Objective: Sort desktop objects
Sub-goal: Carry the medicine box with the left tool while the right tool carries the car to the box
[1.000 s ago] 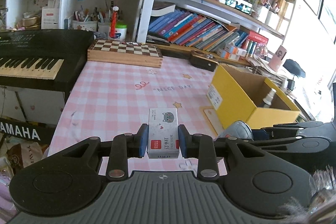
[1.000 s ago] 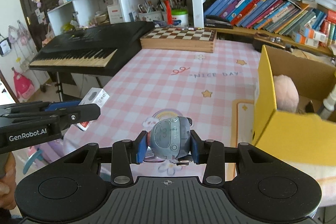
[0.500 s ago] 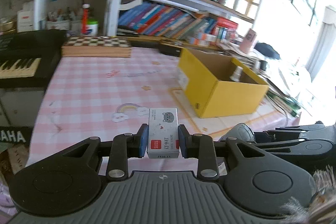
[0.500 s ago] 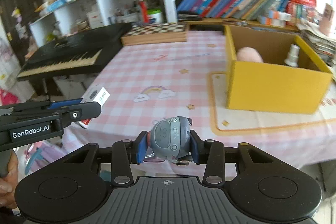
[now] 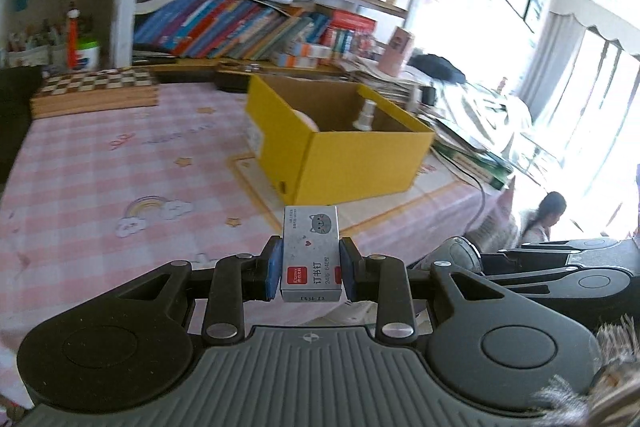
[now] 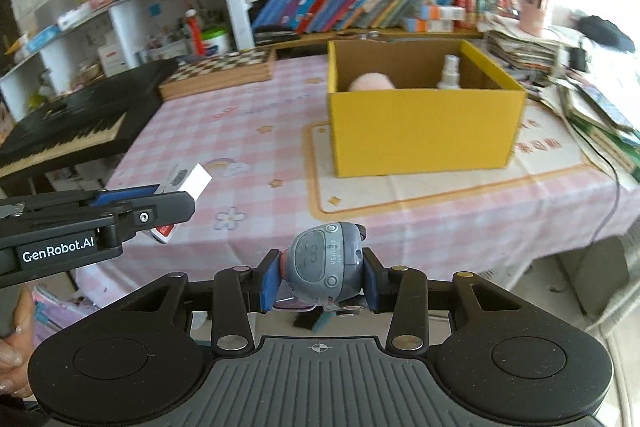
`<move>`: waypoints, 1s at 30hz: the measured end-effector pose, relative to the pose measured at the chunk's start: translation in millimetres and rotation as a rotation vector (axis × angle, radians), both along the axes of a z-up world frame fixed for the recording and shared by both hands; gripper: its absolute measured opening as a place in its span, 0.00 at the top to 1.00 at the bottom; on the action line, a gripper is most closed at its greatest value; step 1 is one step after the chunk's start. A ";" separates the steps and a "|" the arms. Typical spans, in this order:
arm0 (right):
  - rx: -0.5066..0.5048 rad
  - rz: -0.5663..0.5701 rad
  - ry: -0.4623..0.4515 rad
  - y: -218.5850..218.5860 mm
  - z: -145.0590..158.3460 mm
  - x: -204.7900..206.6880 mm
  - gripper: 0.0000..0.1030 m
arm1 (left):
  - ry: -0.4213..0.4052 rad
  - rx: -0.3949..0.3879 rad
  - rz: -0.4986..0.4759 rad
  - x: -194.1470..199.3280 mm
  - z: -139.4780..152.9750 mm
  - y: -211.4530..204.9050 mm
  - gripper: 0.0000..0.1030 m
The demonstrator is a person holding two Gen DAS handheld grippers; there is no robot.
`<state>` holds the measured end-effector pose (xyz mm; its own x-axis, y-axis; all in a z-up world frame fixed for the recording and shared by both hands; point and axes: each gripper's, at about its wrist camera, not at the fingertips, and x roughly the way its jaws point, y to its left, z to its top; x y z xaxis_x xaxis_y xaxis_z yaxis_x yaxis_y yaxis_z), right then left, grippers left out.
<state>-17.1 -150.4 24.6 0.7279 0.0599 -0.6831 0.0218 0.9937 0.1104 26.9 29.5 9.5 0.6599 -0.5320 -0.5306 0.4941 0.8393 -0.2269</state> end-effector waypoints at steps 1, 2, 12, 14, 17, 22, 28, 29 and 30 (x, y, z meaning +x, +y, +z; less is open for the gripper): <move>0.000 -0.008 0.001 -2.4 -0.2 -1.1 0.61 | 0.000 0.001 -0.013 0.3 -0.2 -4.5 0.73; 0.001 -0.016 0.001 -5.1 -0.5 -2.5 0.61 | 0.001 0.002 -0.021 0.8 -0.6 -7.1 0.73; 0.018 -0.059 0.007 -35.2 -2.6 -5.4 0.61 | 0.008 0.022 -0.076 4.4 -0.8 -40.9 0.73; 0.020 -0.053 0.009 -41.3 -2.6 -3.3 0.61 | 0.010 0.025 -0.073 6.5 -0.6 -47.3 0.73; 0.022 -0.047 0.010 -51.4 -2.1 0.8 0.61 | 0.012 0.028 -0.067 9.8 0.3 -57.2 0.73; 0.032 -0.038 0.011 -71.1 -2.1 10.0 0.61 | 0.012 0.044 -0.069 16.4 1.4 -78.3 0.73; 0.045 -0.020 0.005 -95.4 -0.1 25.7 0.61 | 0.010 0.056 -0.054 28.2 3.6 -101.3 0.73; 0.048 -0.019 0.001 -99.5 0.7 28.2 0.61 | 0.008 0.058 -0.052 30.8 4.4 -105.5 0.73; 0.051 -0.018 -0.002 -104.2 2.0 31.4 0.61 | 0.005 0.059 -0.052 33.4 5.3 -108.6 0.73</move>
<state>14.3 -254.6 26.5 0.7306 0.0817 -0.6779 0.0395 0.9861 0.1613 60.2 -79.1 14.9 0.6296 -0.5332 -0.5651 0.5362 0.8245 -0.1805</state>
